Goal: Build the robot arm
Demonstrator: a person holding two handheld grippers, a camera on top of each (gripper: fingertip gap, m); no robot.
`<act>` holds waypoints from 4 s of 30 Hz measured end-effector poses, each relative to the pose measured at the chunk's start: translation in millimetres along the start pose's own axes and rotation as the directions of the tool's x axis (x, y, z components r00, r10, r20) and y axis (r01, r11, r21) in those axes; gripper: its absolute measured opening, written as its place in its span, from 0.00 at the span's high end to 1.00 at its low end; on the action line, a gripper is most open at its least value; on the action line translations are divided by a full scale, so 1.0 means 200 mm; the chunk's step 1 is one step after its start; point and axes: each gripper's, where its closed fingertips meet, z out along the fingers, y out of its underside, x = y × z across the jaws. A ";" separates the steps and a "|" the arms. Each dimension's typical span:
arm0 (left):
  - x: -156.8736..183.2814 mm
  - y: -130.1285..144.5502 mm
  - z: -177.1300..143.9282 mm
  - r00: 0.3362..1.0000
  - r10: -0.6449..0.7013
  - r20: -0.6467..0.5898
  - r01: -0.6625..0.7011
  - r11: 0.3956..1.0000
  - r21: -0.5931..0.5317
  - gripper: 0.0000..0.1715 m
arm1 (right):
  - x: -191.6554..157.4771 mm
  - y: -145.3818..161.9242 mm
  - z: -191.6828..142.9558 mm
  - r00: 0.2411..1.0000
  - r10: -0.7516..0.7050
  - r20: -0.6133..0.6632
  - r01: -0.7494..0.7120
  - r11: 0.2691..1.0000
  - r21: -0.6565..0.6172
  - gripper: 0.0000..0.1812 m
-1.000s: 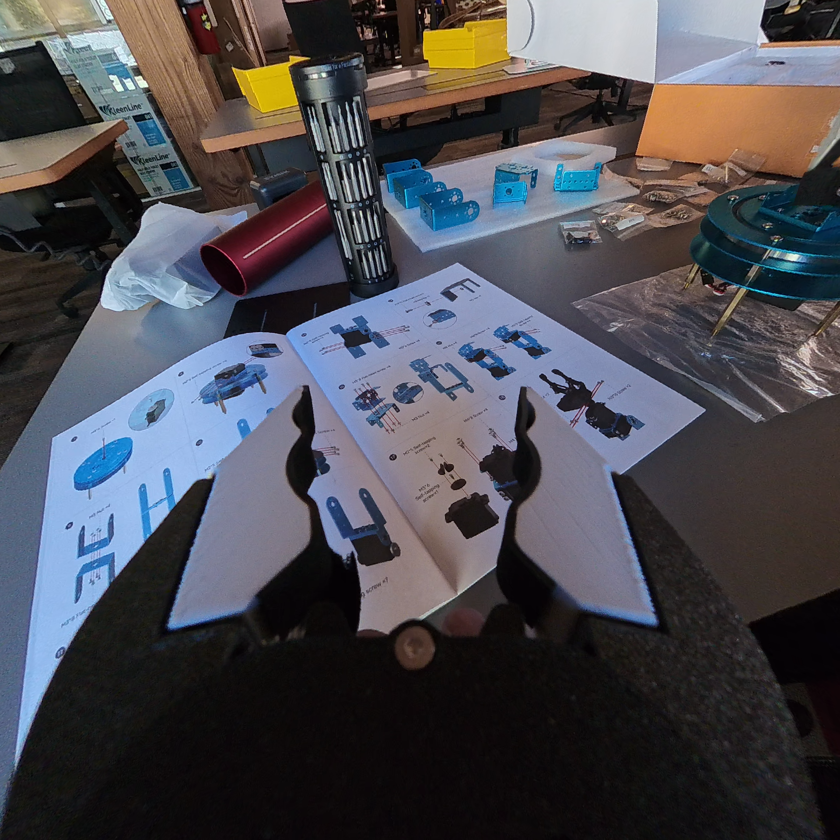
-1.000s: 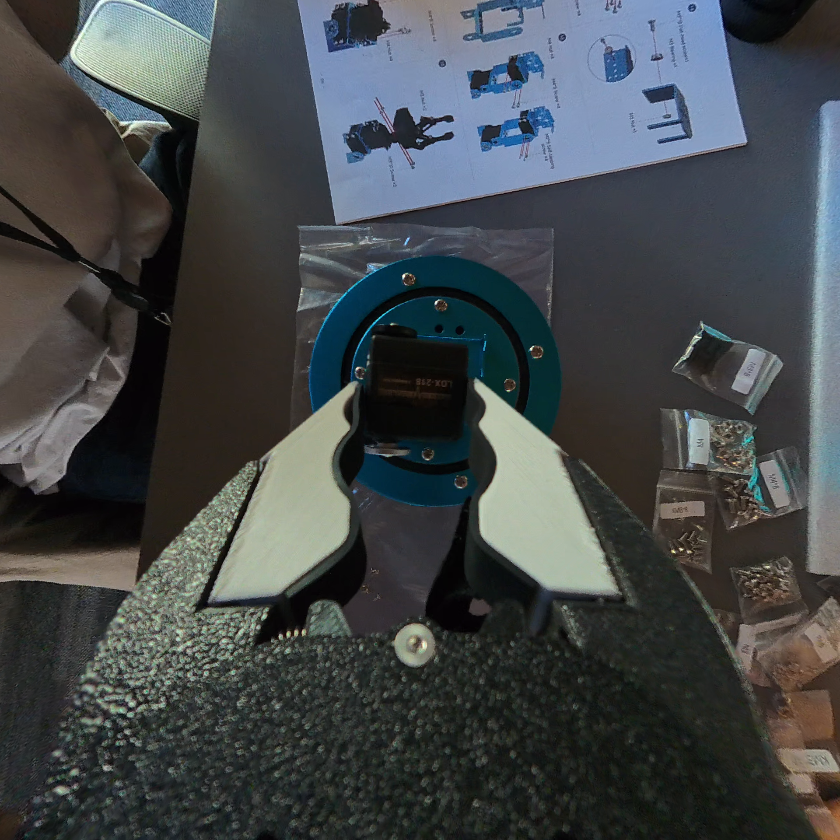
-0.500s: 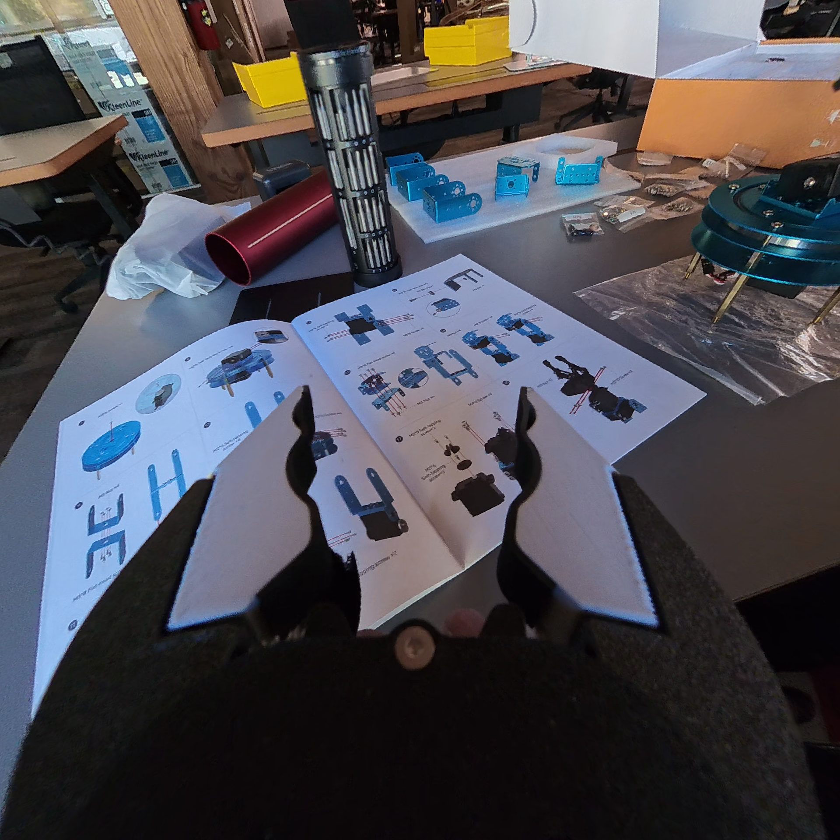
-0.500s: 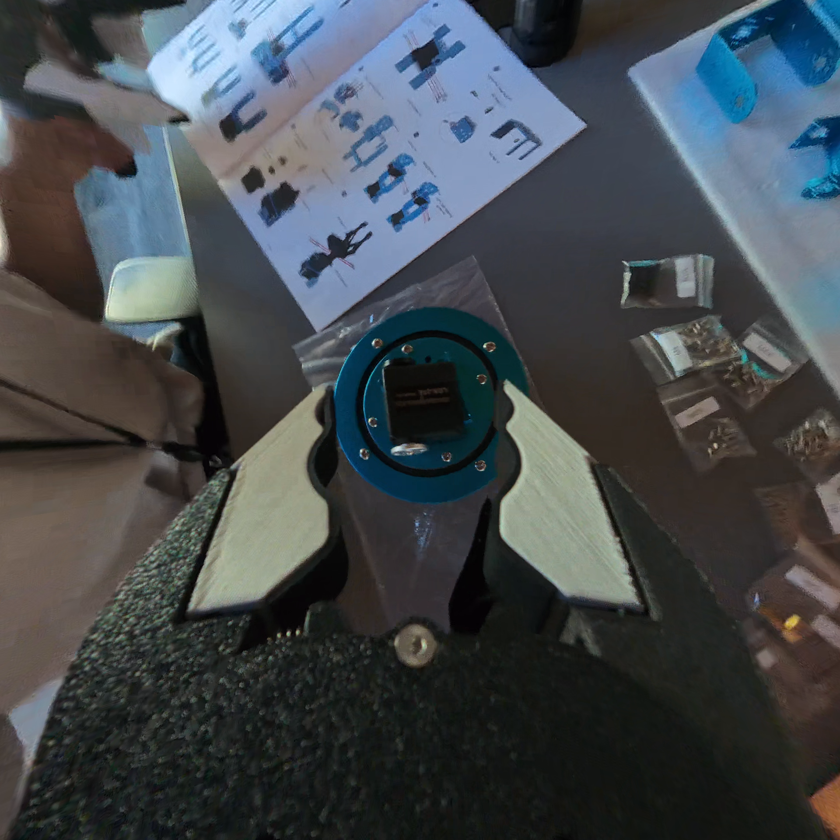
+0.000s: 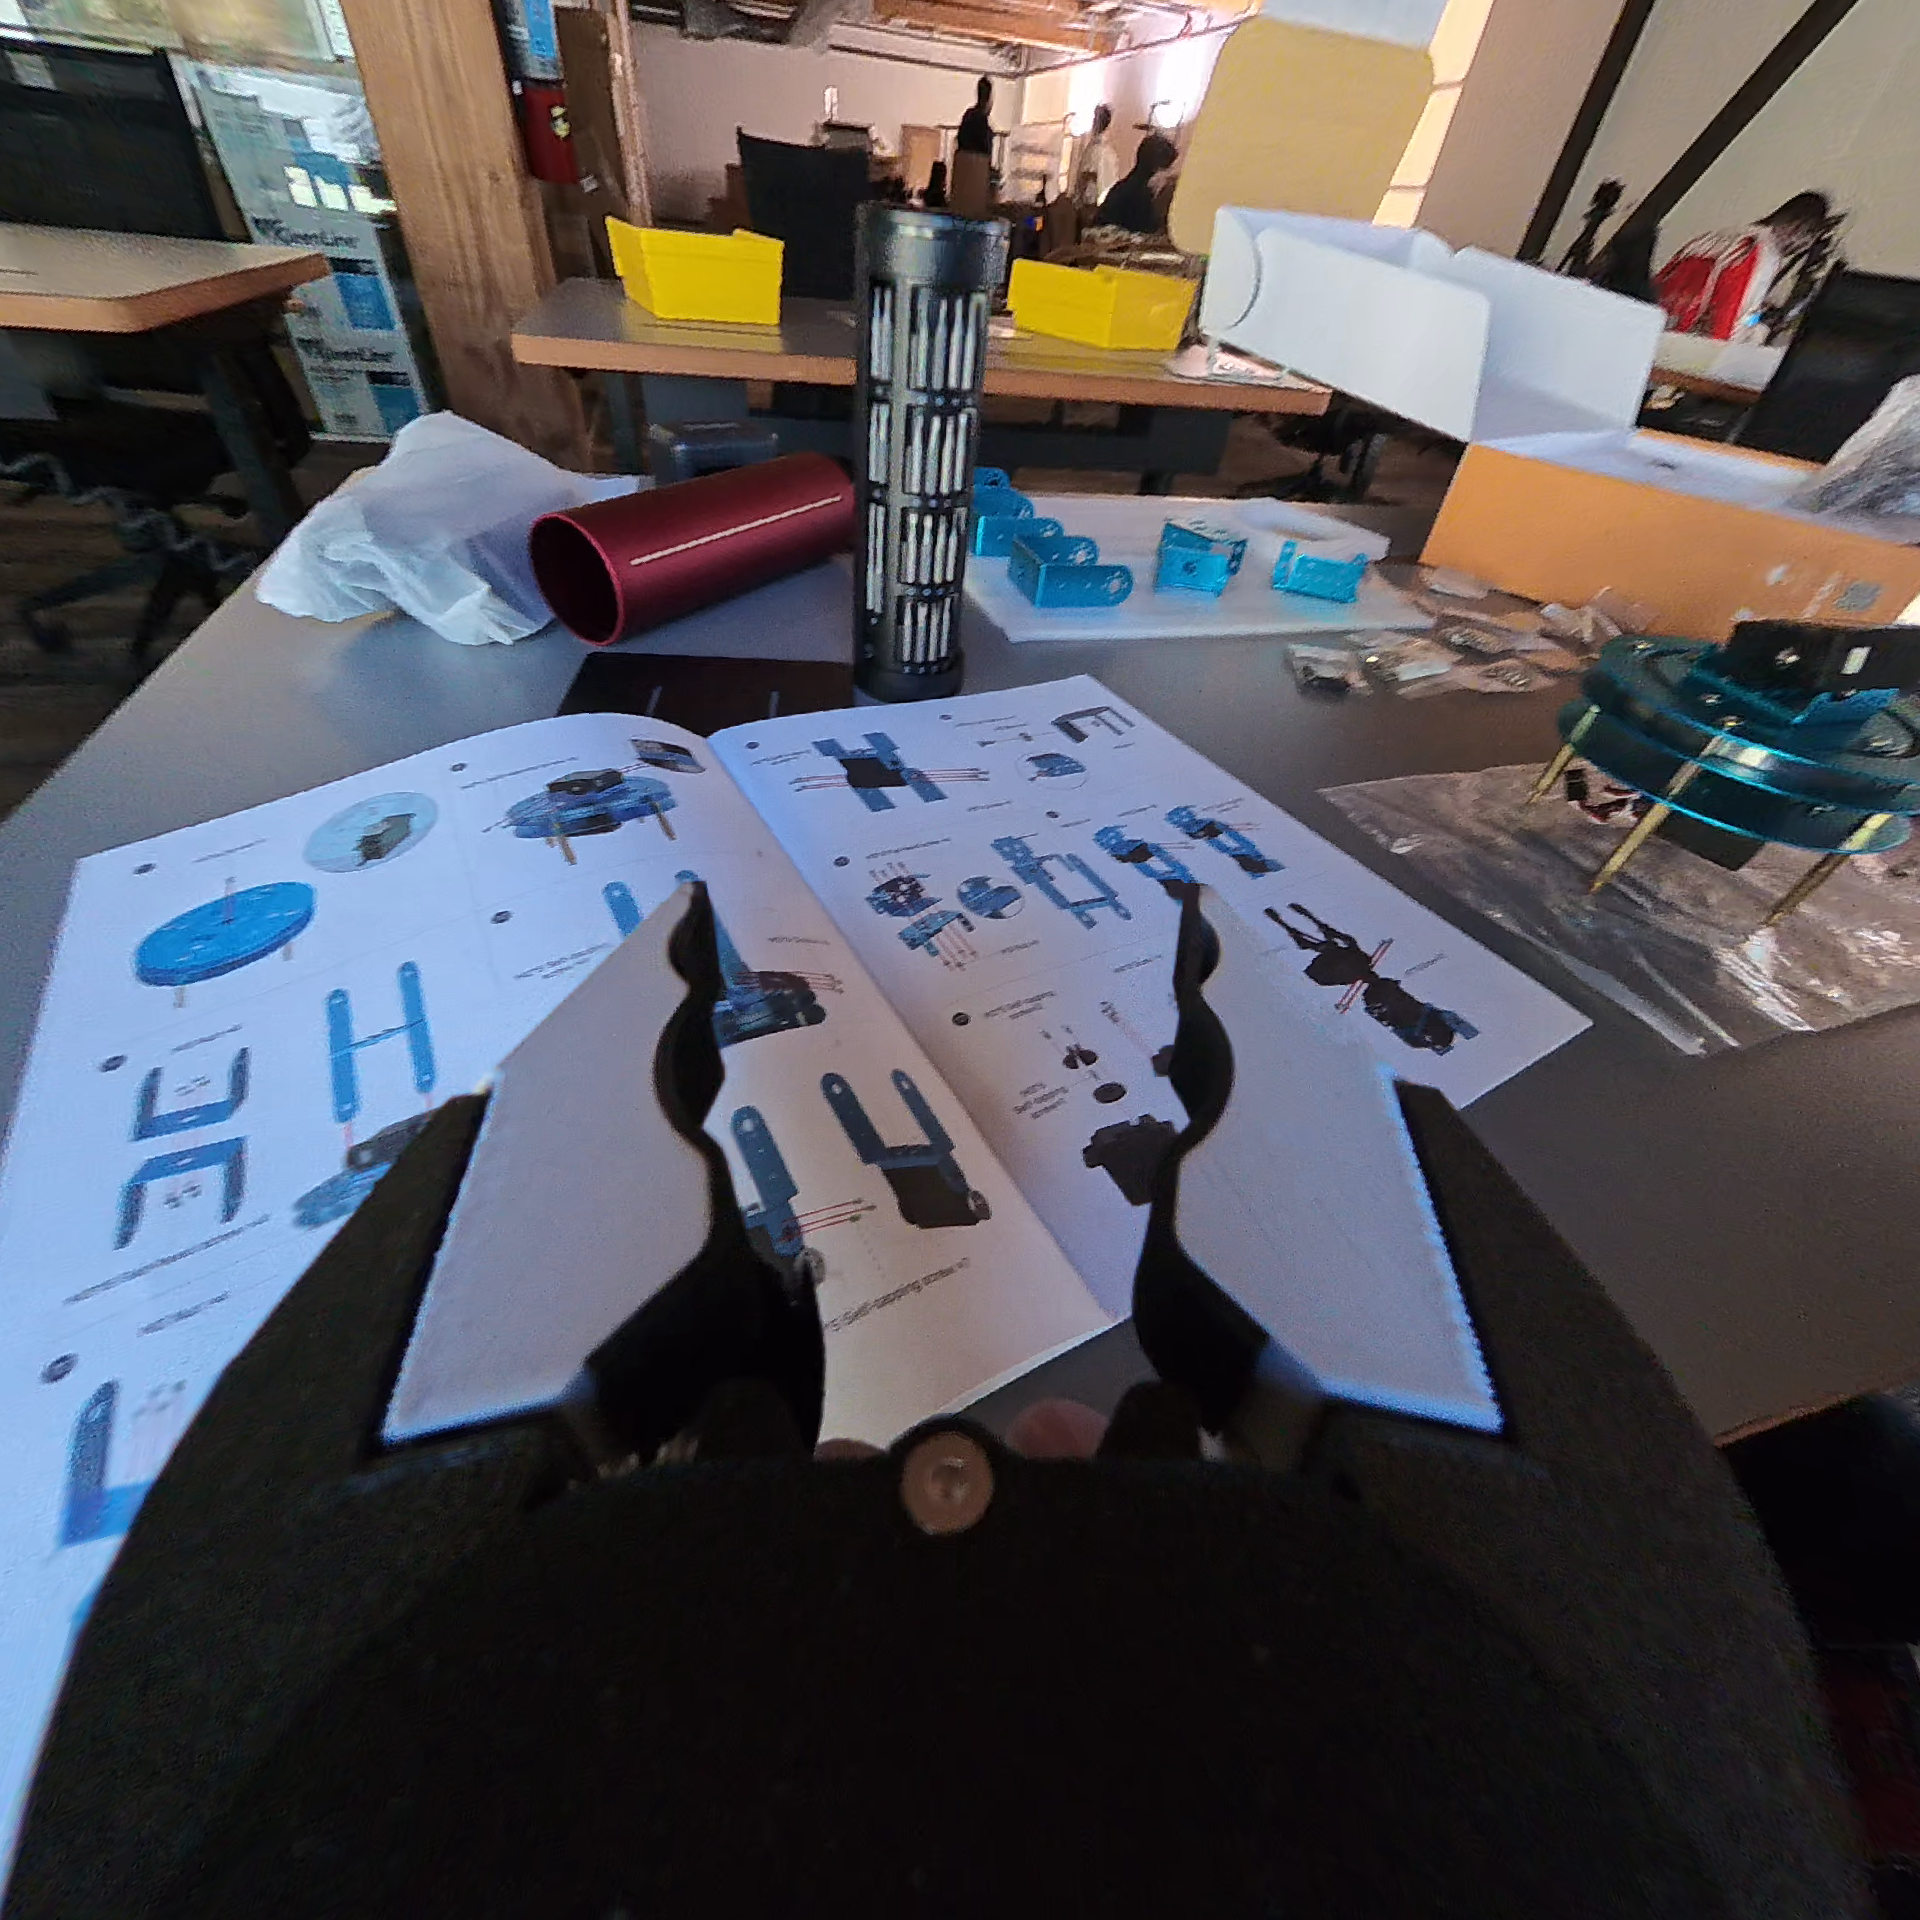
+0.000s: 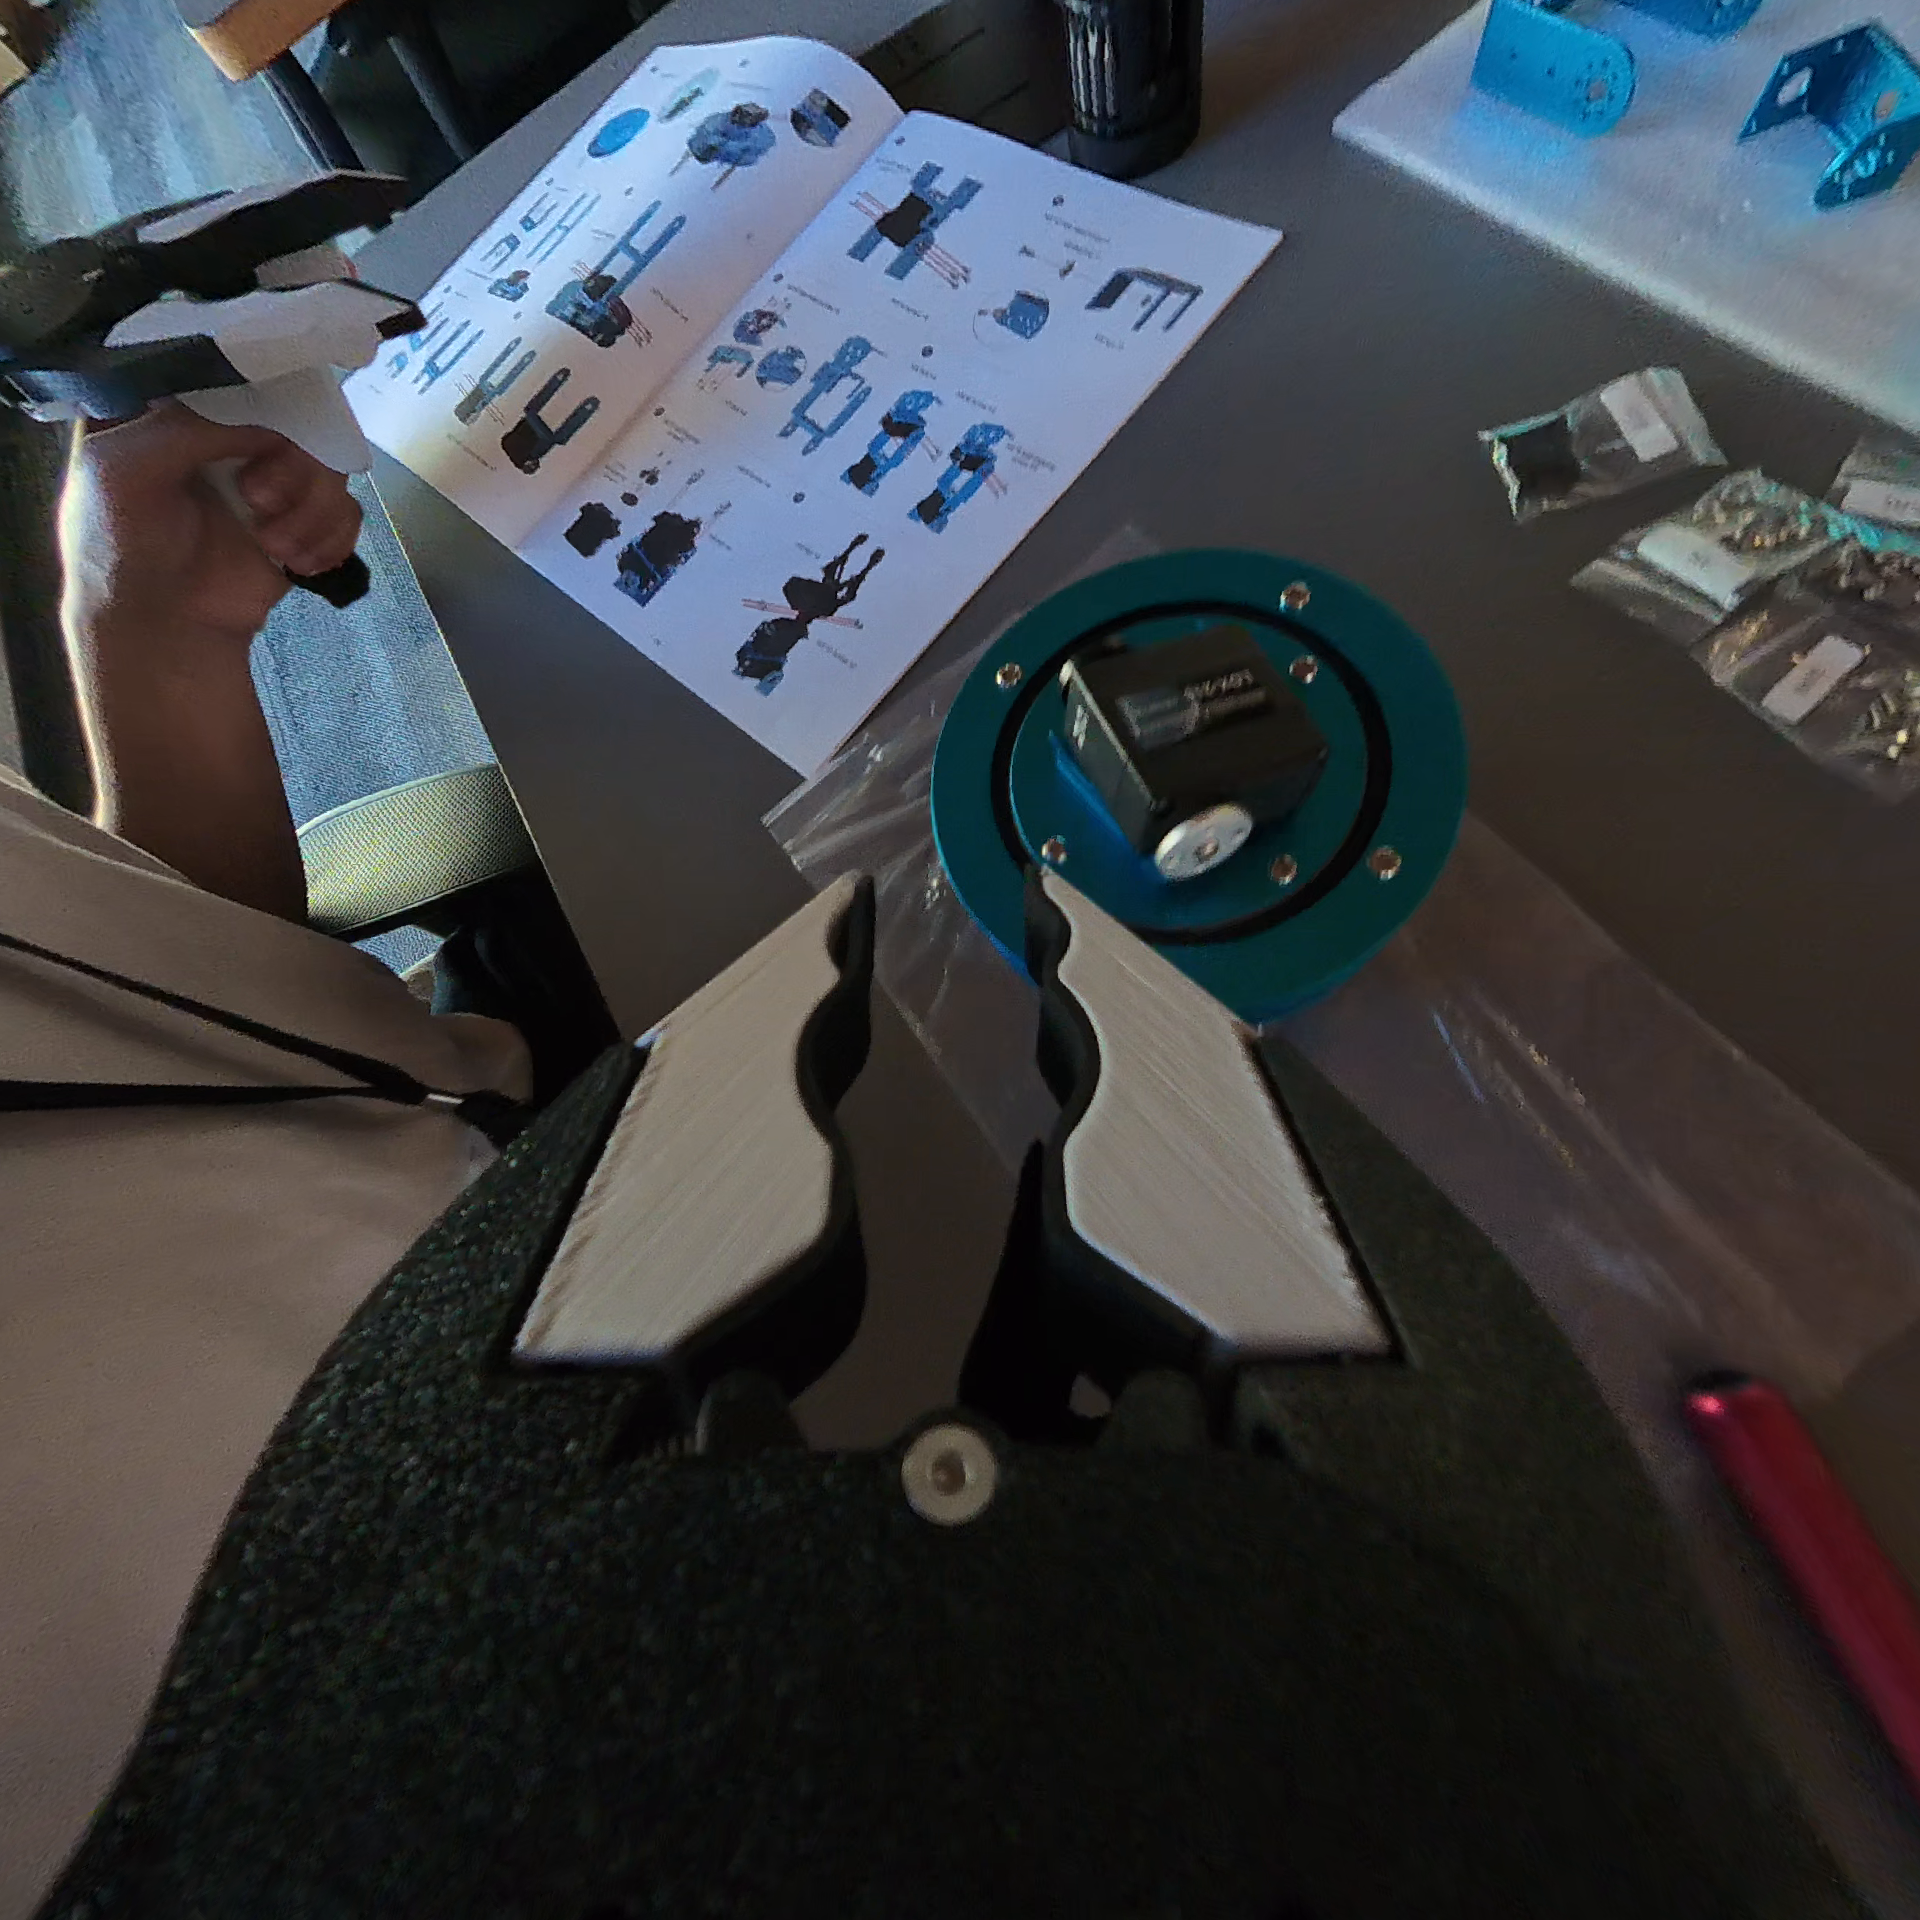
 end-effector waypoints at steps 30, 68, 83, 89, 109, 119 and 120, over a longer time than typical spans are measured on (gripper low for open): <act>0.04 0.08 0.04 0.997 0.075 0.001 -0.074 0.996 -0.046 0.49 | 0.03 0.06 -0.06 0.924 -0.382 -0.032 0.360 0.893 -0.271 0.68; 0.01 -0.02 0.10 0.966 0.091 0.240 -0.044 0.979 -0.197 0.48 | 0.26 -0.14 0.02 0.263 -0.654 0.710 0.589 0.691 0.419 0.67; -0.10 0.00 0.09 0.944 0.063 0.323 -0.019 0.990 -0.138 0.48 | 0.32 -0.22 0.07 0.344 -0.629 0.698 0.629 0.706 0.326 0.70; -0.10 0.03 0.08 0.950 0.086 0.301 -0.029 0.982 -0.188 0.48 | 0.35 -0.20 0.09 0.314 -0.654 0.688 0.673 0.665 0.325 0.71; 0.11 0.04 0.11 0.965 0.115 0.236 -0.076 0.983 -0.168 0.48 | 0.23 -0.12 0.19 0.723 -0.374 0.581 0.533 0.837 -0.124 0.54; 0.13 0.03 0.18 0.986 0.092 0.138 -0.073 0.988 -0.138 0.48 | 0.23 -0.08 0.19 0.896 -0.408 0.174 0.443 0.831 -0.335 0.74; 0.12 0.03 0.17 0.985 0.097 0.143 -0.078 0.987 -0.137 0.48 | 0.24 -0.08 0.19 0.901 -0.403 0.162 0.434 0.829 -0.353 0.74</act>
